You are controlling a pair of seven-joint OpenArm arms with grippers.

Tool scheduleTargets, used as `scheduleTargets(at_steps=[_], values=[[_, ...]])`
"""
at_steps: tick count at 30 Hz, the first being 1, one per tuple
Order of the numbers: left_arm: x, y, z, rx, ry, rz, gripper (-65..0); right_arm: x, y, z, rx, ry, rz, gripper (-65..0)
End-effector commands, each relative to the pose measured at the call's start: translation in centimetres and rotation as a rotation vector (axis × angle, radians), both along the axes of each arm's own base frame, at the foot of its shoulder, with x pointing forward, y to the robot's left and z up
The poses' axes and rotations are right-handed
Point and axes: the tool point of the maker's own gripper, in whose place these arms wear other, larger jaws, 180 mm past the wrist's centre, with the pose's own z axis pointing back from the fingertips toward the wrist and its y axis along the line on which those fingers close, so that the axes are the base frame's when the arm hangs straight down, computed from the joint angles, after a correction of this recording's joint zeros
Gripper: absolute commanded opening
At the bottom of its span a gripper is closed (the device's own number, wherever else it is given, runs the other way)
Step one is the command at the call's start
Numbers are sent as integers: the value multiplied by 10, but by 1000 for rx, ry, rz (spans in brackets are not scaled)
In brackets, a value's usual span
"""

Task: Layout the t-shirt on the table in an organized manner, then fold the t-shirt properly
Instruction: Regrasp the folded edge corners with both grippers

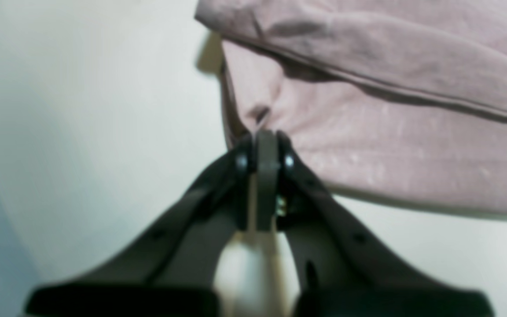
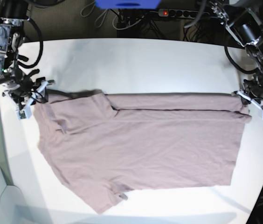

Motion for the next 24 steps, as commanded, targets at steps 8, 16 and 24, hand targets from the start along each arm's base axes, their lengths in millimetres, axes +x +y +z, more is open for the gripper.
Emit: scheduleTargets(at_steps=[8, 16, 24], values=[[9, 10, 15, 27, -44, 7, -649, 7, -11, -16, 24, 37, -33, -511], [8, 10, 16, 31, -38, 6, -649, 10, -11, -6, 11, 10, -25, -650], [4, 11, 36, 89, -32, -19, -649, 12, 6, 50, -68, -120, 56, -650]])
